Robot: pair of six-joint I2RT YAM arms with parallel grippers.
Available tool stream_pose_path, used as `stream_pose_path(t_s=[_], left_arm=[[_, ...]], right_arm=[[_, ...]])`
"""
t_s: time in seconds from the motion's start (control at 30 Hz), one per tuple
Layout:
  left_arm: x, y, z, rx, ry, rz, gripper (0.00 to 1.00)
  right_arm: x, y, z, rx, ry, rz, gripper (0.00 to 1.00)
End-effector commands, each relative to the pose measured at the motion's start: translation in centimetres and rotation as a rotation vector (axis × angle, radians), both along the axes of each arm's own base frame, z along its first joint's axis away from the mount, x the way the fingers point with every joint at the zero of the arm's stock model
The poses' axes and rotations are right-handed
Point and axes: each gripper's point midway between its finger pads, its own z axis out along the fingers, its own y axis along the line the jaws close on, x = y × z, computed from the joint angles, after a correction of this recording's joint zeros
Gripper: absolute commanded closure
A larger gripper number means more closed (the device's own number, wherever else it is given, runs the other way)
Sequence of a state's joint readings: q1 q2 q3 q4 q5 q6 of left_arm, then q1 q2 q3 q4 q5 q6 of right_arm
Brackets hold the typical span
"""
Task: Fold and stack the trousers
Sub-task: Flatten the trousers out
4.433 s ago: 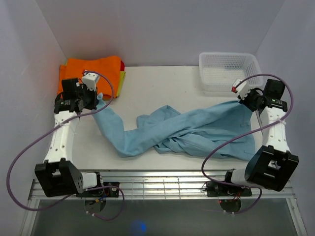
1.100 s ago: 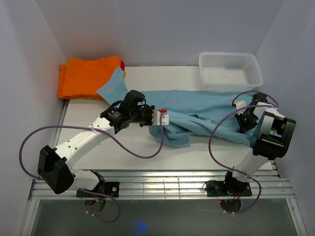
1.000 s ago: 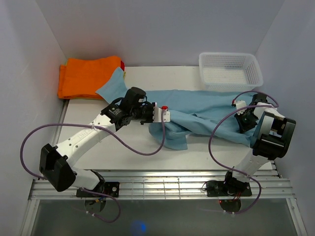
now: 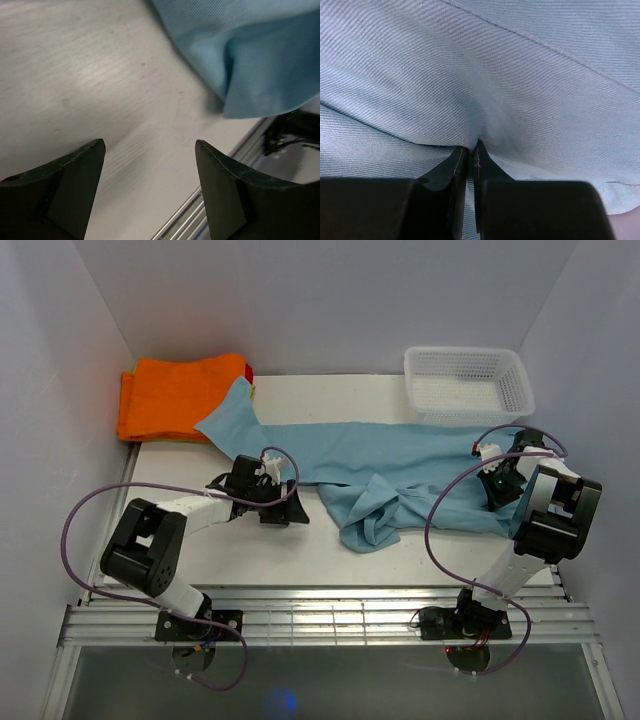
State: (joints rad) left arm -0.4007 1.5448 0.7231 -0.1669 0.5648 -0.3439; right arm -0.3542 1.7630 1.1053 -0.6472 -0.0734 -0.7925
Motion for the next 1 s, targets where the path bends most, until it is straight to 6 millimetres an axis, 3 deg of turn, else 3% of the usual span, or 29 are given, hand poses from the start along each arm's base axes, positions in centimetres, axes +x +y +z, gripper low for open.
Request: stream_pose_path(t_s=[0.0,0.03,0.13,0.27,0.47,0.5,0.6,0.63,0.7,0.73,0.8,0.83,0.9,0.97], left_arm=[[2.1,-4.7,4.2,-0.326,0.052,0.101,0.17],[1.9,-5.0,3.1,-0.336,0.098,0.103,0.17],[2.5,-6.1,2.6,-0.369,0.142,0.125,0.18],[4.1,-7.0,-0.5,-0.334,0.212,0.194,0.21],[3.4,-10.6,-2.2,-0.347,0.259,0.132,0.24],[3.3,-10.8,-3.0,-0.337,0.275,0.134,0.27],[4.0,-10.6,-2.9,-0.305,0.252,0.123,0.57],[5.4,-9.9,-1.5,-0.300,0.206,0.138,0.75],[5.4,-7.3,-1.2,-0.241,0.211,0.166,1.00],[7.1,-4.7,0.6,-0.232,0.162,0.230,1.00],[6.7,-0.8,0.7,-0.135,0.152,0.253,1.00],[7.7,2.1,1.3,-0.097,0.128,0.305,1.00],[8.2,7.3,2.7,0.072,0.046,0.355,1.00],[7.9,11.1,4.5,0.243,-0.020,0.392,1.00]], right_arm=[[-0.6,-0.9,-0.9,-0.018,0.038,-0.018,0.92],[-0.5,-1.0,-0.8,-0.019,0.035,-0.018,0.92],[-0.3,-1.0,-0.7,-0.017,0.036,-0.021,0.92],[0.2,-1.1,-0.3,-0.015,0.026,-0.024,0.92],[0.3,-1.2,0.0,-0.020,0.024,-0.025,0.92],[0.2,-1.2,0.0,-0.021,0.027,-0.026,0.92],[0.1,-1.5,0.0,-0.038,0.029,-0.020,0.92],[0.1,-1.6,0.0,-0.045,0.029,-0.012,0.92],[0.2,-1.9,0.0,-0.062,0.022,-0.007,0.92],[0.3,-2.0,0.0,-0.064,0.022,-0.006,0.92],[0.5,-1.9,0.1,-0.057,0.015,-0.004,0.92],[0.5,-1.7,0.1,-0.050,0.015,-0.004,0.92],[0.5,-1.4,0.2,-0.037,0.007,-0.001,0.92],[0.2,-0.8,0.3,-0.021,0.004,0.007,0.92]])
